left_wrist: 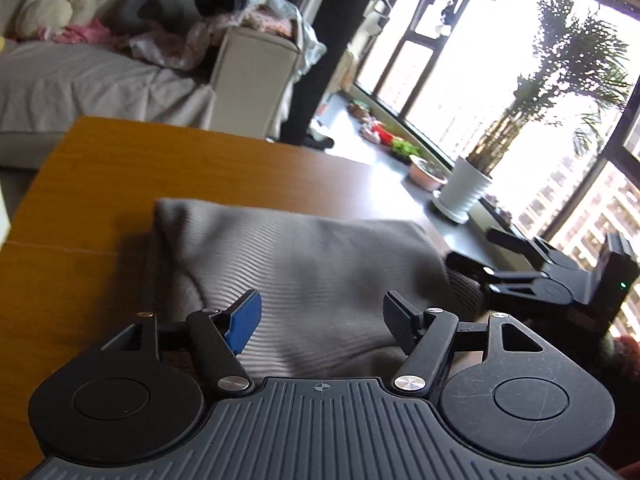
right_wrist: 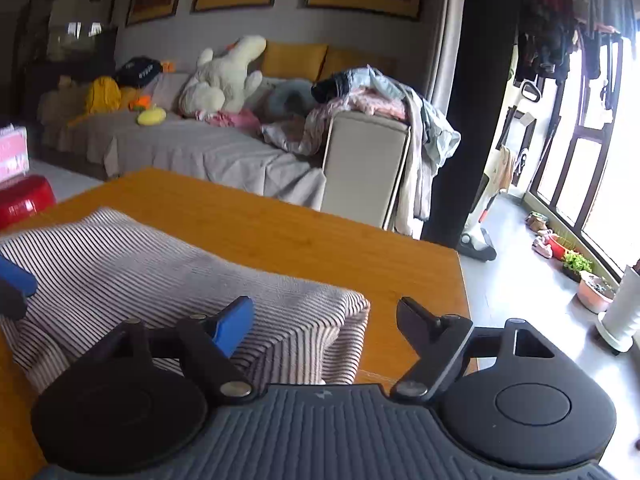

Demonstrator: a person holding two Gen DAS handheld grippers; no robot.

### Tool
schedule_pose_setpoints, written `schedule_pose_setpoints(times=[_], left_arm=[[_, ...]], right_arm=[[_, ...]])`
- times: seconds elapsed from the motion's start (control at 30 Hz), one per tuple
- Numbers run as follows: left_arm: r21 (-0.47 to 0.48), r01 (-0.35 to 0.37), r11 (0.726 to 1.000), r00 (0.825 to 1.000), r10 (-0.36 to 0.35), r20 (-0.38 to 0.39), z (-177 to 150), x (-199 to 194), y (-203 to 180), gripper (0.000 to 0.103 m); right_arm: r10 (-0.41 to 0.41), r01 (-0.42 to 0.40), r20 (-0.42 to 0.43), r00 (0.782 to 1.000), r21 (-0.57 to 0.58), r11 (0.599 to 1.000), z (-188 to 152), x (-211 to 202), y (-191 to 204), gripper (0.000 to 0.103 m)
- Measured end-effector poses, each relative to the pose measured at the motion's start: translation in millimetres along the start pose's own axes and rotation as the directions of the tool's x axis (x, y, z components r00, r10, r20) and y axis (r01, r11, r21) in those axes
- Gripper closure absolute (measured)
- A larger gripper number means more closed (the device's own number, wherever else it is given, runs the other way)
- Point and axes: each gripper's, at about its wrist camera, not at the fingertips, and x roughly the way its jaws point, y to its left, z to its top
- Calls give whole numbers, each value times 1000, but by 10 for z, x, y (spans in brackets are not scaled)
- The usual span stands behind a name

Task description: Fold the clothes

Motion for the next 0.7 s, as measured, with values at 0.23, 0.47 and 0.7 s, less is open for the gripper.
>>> schedule_pose_setpoints(times=[0.23,0.47,0.7], left_arm=[[20,-59,998,998,60,-27,-86,378,104,28],[-12,-102,995,994,102,27,224,646,314,28],[-34,-137,990,990,138,29,487,852,249,16]], right_arm=[[-13,17,-53,998,76,997,-262,-38,-35,8],[165,-134,-99,981,264,955,-473,-330,53,0],[137,-130,-19,990,209,969,-501,-622,101,0]])
